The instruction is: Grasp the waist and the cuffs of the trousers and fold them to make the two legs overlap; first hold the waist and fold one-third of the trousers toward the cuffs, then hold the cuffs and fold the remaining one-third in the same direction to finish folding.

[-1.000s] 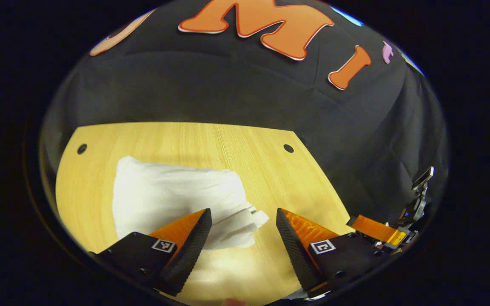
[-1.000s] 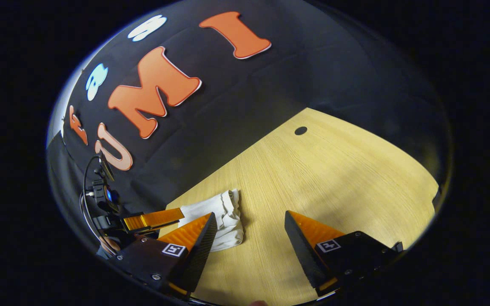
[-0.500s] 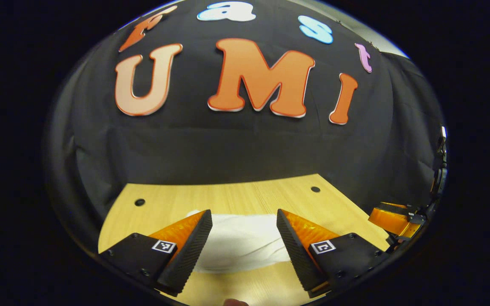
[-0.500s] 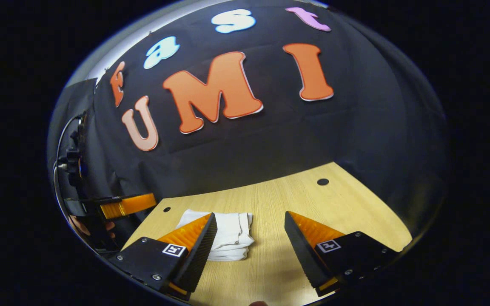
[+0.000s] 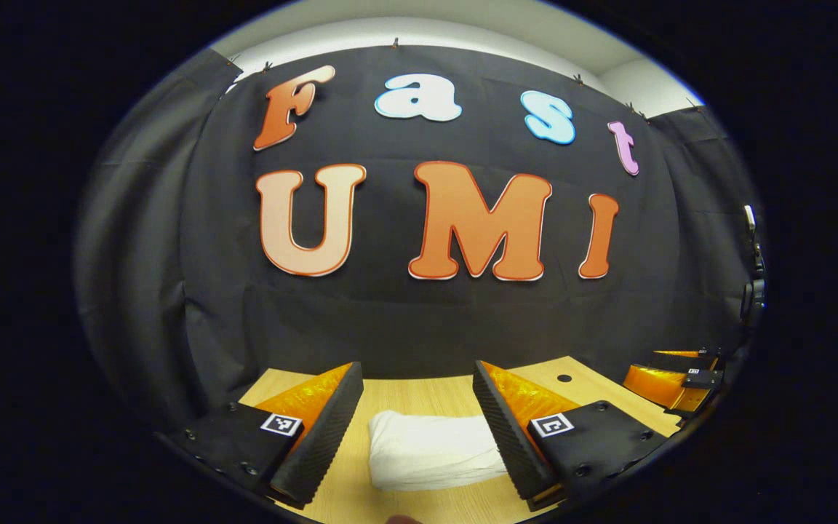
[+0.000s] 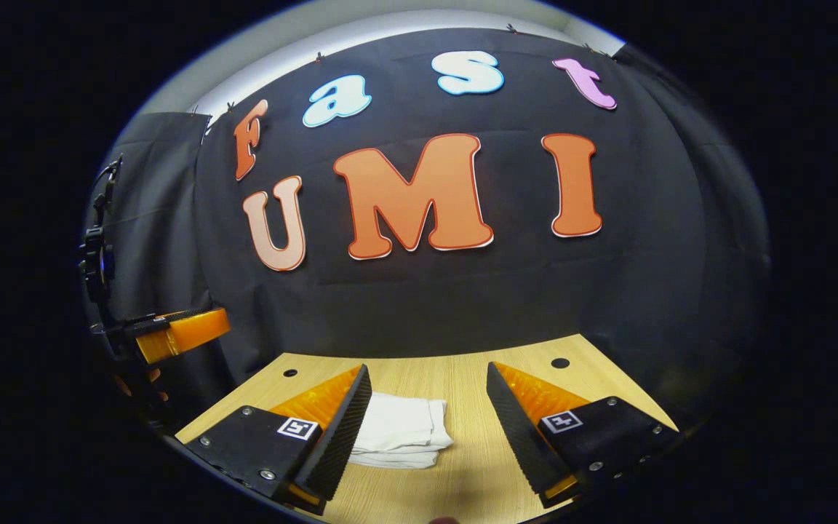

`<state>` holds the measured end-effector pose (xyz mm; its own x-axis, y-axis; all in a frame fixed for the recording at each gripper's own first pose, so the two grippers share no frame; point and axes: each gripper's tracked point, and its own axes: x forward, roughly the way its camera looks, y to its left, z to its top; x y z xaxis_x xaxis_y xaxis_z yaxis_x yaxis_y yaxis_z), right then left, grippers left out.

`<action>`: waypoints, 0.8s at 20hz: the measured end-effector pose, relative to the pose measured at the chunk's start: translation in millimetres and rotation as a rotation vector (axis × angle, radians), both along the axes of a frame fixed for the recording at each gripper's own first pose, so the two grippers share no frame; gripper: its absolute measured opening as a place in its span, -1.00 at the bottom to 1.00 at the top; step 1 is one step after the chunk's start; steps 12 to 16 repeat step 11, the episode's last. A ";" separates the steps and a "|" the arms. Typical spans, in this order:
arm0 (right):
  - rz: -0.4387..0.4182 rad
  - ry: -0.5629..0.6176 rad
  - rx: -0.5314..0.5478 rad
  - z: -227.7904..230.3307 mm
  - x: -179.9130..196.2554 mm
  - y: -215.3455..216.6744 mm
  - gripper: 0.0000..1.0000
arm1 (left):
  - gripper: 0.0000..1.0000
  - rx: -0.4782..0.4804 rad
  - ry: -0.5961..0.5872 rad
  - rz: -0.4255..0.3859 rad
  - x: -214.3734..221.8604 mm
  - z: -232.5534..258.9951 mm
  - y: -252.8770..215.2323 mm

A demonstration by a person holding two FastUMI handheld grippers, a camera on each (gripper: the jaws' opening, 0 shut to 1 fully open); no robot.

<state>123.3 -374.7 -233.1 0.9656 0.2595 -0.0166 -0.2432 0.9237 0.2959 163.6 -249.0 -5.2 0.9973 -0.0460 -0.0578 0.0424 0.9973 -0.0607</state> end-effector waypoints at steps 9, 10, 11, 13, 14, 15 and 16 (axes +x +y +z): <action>-0.089 -0.074 -0.039 27.6 -45.6 15.4 0.91 | 1.00 0.014 -0.083 -0.008 -54.6 27.3 25.0; -0.094 -0.069 -0.027 28.6 -49.9 17.9 0.92 | 1.00 0.017 -0.094 -0.011 -58.1 29.6 27.5; -0.106 -0.066 -0.017 28.6 -55.8 17.6 0.92 | 0.97 0.025 -0.101 -0.012 -63.8 31.5 31.1; -0.106 -0.066 -0.017 28.6 -55.8 17.6 0.92 | 0.97 0.025 -0.101 -0.012 -63.8 31.5 31.1; -0.106 -0.066 -0.017 28.6 -55.8 17.6 0.92 | 0.97 0.025 -0.101 -0.012 -63.8 31.5 31.1; -0.106 -0.066 -0.017 28.6 -55.8 17.6 0.92 | 0.97 0.025 -0.101 -0.012 -63.8 31.5 31.1; -0.106 -0.066 -0.017 28.6 -55.8 17.6 0.92 | 0.97 0.025 -0.101 -0.012 -63.8 31.5 31.1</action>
